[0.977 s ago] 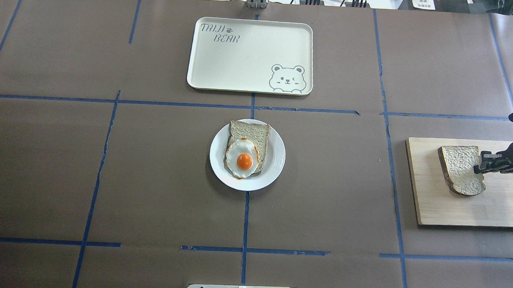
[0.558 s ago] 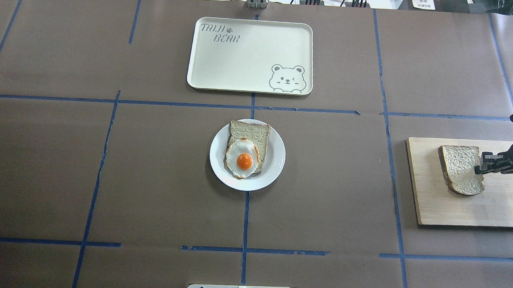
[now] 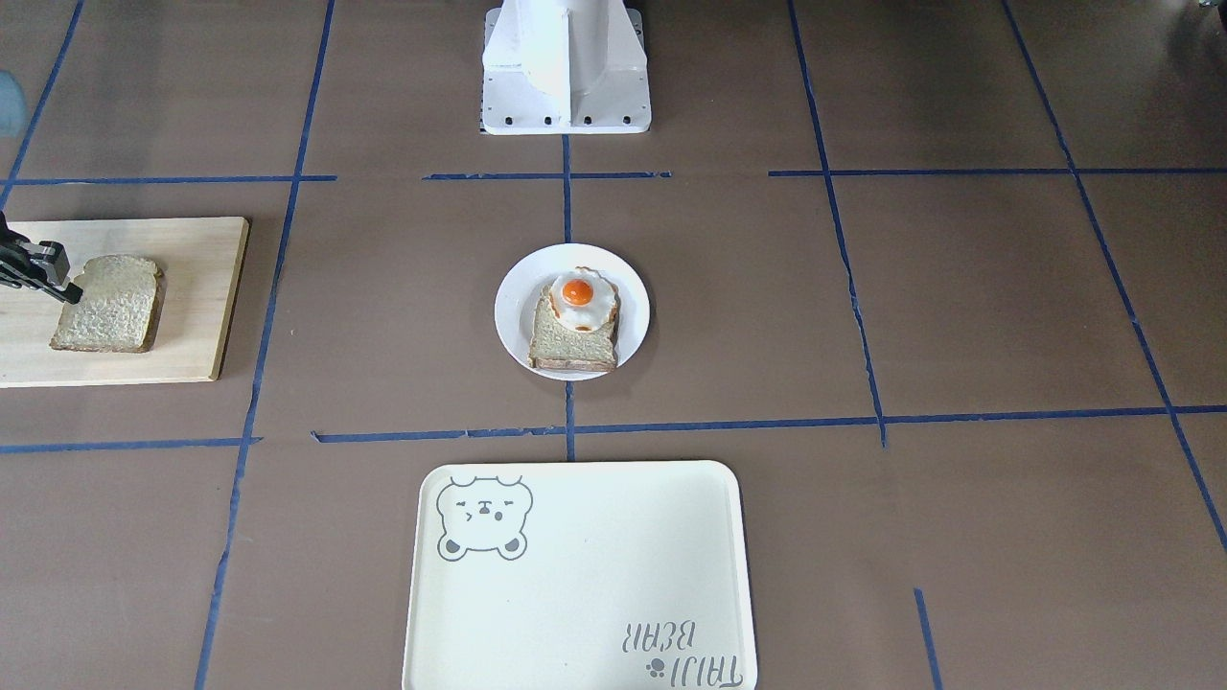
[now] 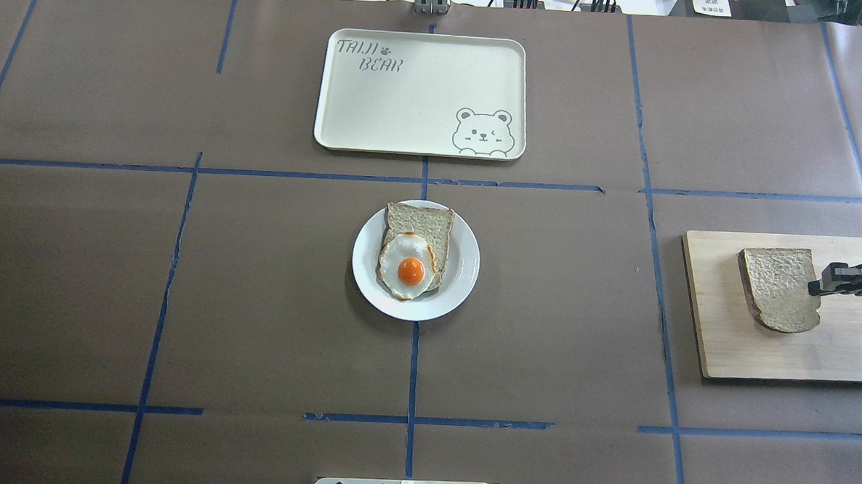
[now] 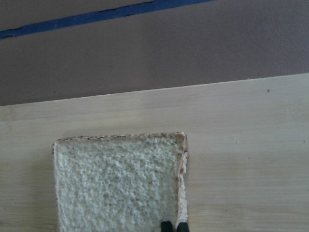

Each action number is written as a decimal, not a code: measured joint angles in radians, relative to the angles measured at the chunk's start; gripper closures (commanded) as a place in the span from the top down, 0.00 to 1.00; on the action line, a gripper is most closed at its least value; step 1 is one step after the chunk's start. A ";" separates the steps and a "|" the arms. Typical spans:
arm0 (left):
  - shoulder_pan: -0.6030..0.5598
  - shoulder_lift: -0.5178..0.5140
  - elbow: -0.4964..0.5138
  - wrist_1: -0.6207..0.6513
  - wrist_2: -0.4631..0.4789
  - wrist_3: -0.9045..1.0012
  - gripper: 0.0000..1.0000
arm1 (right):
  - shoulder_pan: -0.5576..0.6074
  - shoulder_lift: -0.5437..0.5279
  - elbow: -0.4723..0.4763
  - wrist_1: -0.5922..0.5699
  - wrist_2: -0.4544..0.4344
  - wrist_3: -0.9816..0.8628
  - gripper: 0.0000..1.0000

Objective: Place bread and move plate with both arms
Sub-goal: 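Close the right gripper on the bread edge and lift it, then carry the bread with the right gripper over the egg plate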

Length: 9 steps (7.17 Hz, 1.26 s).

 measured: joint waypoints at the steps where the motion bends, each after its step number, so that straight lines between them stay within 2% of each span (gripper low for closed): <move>1: 0.000 0.000 0.000 0.000 0.000 0.000 1.00 | 0.038 0.001 0.000 0.032 0.037 -0.001 0.00; 3: 0.000 0.000 -0.001 0.001 -0.001 0.000 1.00 | 0.107 0.007 0.012 0.059 0.105 -0.002 0.00; 6: 0.000 0.000 -0.002 0.001 -0.001 -0.001 1.00 | 0.127 0.053 0.086 0.063 0.145 0.042 0.00; 9: 0.001 0.000 0.003 0.001 -0.002 -0.002 1.00 | 0.085 0.269 0.108 0.065 0.142 0.344 0.00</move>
